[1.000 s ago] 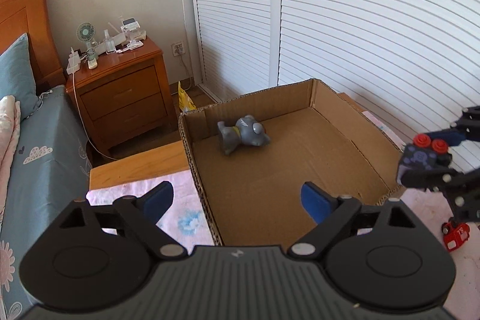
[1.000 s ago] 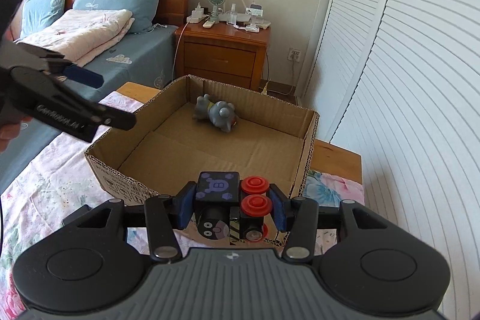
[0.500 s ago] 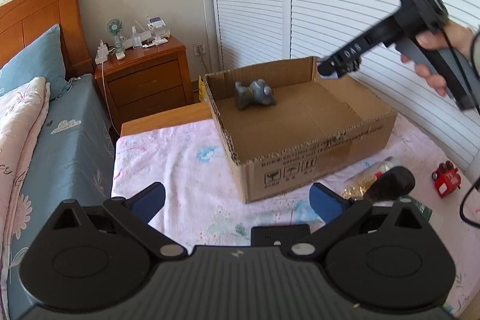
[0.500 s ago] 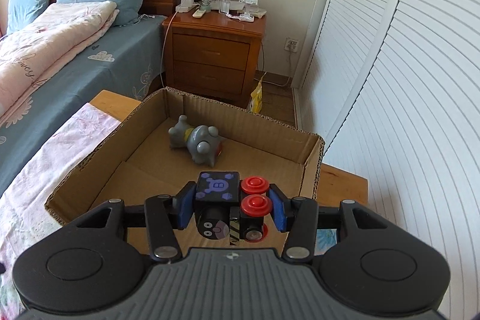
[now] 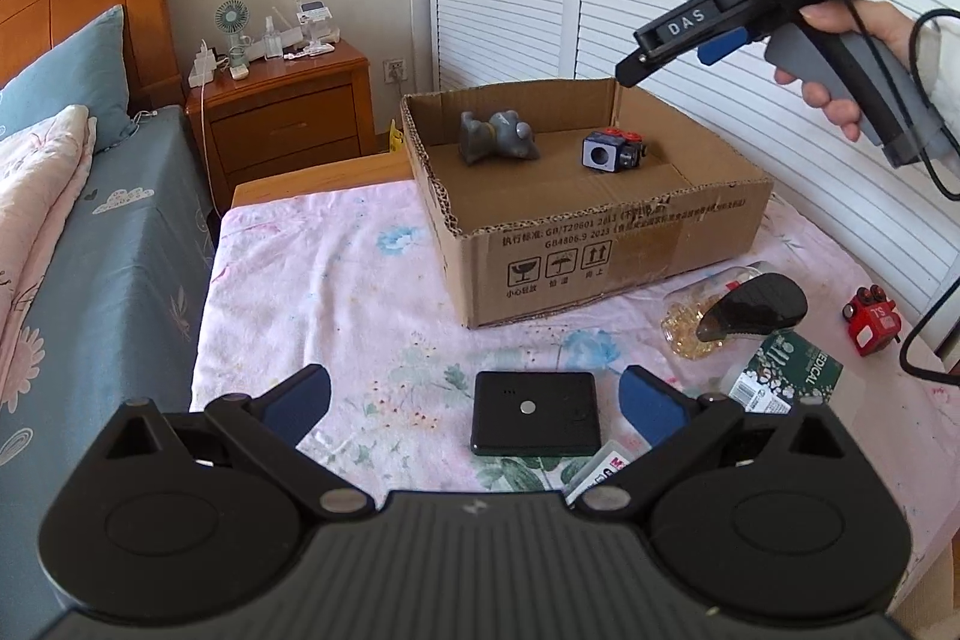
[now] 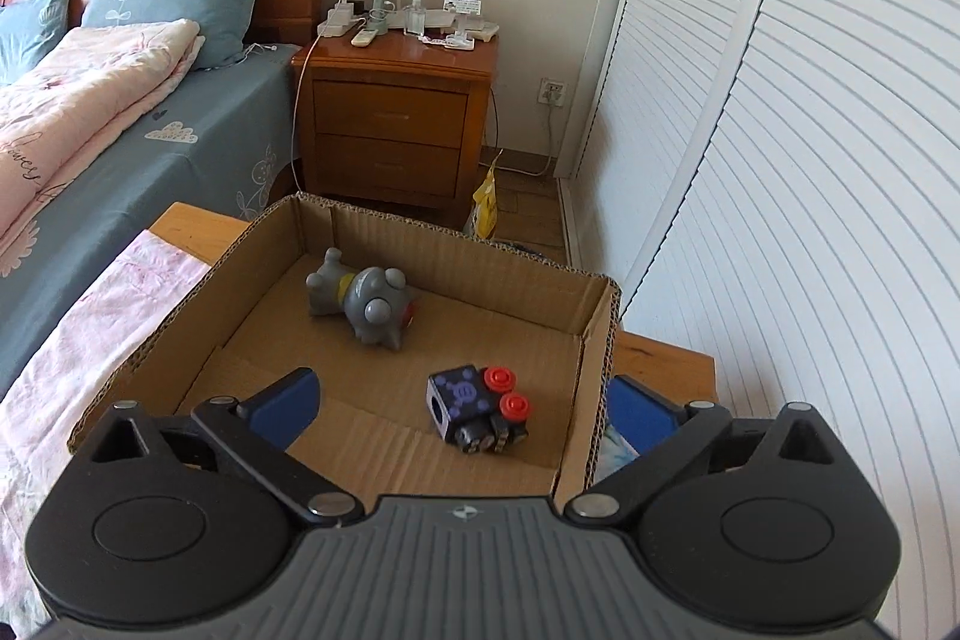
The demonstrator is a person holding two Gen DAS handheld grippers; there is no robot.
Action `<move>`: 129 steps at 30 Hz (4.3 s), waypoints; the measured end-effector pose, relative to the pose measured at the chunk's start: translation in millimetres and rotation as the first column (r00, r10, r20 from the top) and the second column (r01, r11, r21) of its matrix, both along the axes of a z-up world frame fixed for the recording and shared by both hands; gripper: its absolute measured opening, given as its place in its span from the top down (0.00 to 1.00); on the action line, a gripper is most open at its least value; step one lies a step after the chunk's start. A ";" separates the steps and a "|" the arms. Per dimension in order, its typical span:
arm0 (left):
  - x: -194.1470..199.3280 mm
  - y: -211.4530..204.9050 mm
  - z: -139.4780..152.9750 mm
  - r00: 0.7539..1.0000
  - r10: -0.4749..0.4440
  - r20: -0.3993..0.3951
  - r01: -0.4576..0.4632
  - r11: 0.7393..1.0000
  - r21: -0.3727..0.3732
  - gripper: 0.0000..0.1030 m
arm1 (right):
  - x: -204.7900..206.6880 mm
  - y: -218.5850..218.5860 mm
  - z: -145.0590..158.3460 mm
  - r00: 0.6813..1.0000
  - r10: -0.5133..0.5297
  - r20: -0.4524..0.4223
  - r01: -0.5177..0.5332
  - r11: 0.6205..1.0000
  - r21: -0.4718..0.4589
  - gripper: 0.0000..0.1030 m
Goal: Organize rigid objects
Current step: 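Carry both toys into the cardboard box and open both grippers, then move the left gripper to the clear plastic jar and close on it, then grasp the red S.L toy robot with the right gripper and lift it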
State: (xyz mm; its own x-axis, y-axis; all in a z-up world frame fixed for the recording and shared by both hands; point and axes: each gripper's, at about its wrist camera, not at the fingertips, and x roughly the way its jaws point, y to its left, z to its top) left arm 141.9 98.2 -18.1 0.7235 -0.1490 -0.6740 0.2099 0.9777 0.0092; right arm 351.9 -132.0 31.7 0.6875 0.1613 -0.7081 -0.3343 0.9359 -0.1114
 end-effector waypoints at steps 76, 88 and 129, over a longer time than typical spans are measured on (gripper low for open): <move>-56.1 -88.9 -41.1 0.959 -0.228 -0.168 0.243 0.967 0.075 0.12 | -232.0 -111.6 -131.3 0.961 -0.276 0.004 0.274 0.957 0.089 0.00; -62.8 -89.3 -49.8 0.935 -0.284 -0.211 0.299 0.953 0.044 0.11 | -230.1 -110.4 -129.5 0.960 -0.281 -0.013 0.281 0.956 0.082 0.00; -58.8 -81.7 -24.5 0.938 -0.289 -0.190 0.293 0.956 -0.006 0.11 | -215.7 -107.0 -102.2 0.991 -0.135 -0.004 0.135 0.991 -0.009 0.47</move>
State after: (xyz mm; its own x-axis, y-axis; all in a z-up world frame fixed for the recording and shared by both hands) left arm 83.1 16.4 -42.6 0.5117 -0.3181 -0.7981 0.4851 0.8737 -0.0371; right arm 136.2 -239.0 -70.5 0.6991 0.0613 -0.7124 -0.2059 0.9714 -0.1185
